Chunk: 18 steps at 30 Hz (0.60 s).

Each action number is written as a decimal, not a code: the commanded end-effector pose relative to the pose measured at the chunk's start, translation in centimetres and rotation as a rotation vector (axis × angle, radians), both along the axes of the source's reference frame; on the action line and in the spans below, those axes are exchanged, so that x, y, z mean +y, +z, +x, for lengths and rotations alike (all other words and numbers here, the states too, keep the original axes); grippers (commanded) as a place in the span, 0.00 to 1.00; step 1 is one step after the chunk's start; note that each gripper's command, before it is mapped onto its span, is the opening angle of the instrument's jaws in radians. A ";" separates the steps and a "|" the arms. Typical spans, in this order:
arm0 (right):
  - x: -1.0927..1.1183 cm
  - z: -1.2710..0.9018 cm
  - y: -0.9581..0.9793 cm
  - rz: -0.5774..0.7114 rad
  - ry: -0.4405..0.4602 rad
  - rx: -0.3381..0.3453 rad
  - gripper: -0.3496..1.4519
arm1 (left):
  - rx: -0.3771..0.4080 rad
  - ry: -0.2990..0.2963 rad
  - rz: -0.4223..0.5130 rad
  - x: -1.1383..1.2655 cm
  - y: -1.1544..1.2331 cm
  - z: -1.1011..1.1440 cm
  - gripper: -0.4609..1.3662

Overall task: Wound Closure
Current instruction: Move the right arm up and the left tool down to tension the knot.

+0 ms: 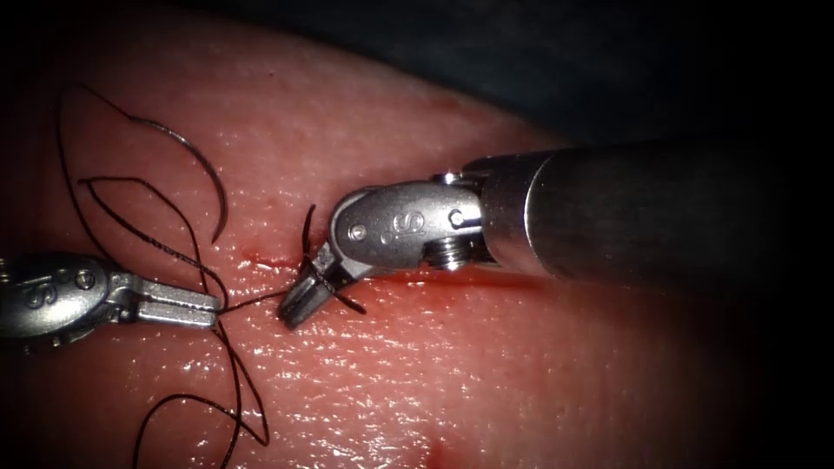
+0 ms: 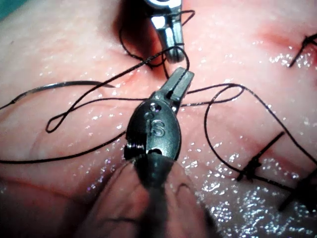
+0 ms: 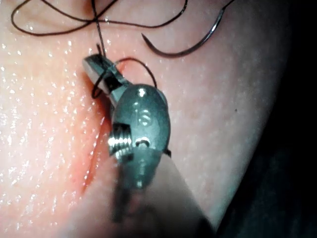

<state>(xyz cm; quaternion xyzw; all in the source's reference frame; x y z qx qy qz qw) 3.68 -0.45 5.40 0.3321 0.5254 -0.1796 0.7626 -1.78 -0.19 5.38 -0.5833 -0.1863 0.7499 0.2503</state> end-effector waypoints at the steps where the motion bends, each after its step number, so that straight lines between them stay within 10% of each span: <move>1: 0.01 -0.01 0.00 0.000 0.009 -0.006 0.00 | -0.009 0.013 0.000 -0.06 -0.05 0.02 0.06; 18: 0.31 -0.13 0.14 -0.019 0.084 -0.086 0.00 | -0.052 0.040 0.039 -0.96 -0.54 0.17 0.06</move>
